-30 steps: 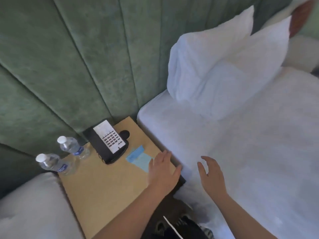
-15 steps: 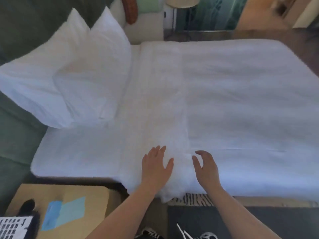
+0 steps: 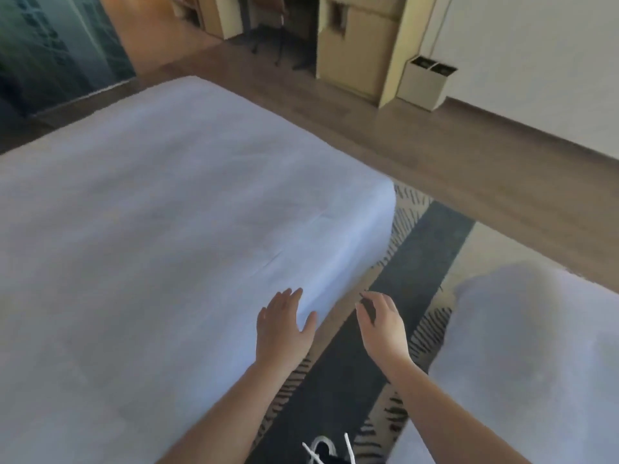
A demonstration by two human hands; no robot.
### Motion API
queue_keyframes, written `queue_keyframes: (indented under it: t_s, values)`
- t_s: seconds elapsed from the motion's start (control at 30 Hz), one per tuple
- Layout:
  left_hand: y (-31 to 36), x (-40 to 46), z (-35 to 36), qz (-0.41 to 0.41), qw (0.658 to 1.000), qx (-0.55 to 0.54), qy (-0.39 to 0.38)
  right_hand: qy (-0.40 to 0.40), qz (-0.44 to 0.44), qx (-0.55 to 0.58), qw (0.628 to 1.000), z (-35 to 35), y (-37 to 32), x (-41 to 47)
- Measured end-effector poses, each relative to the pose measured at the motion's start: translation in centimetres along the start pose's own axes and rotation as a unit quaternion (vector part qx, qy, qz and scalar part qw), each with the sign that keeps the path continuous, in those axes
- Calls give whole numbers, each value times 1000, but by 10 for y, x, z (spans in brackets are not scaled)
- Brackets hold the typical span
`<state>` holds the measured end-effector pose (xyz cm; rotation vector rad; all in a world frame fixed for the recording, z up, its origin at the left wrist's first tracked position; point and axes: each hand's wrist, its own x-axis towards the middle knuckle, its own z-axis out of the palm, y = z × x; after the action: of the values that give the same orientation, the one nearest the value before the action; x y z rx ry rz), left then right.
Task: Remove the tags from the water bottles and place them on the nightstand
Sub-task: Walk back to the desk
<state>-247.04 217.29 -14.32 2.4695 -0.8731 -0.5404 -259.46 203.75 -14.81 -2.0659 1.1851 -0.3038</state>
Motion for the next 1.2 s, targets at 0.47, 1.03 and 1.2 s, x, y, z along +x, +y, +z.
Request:
queue_keyframes:
  t_s: [0.47, 1.03, 1.2]
  values:
    - [170, 163, 87, 172, 980, 49, -82, 146, 165, 36, 975, -92, 108, 120]
    - [346, 443, 114, 214, 972, 34, -92, 174, 175, 27, 969, -220, 126, 415]
    - [392, 510, 140, 208, 975, 23, -78, 170, 182, 47, 967, -244, 157, 498]
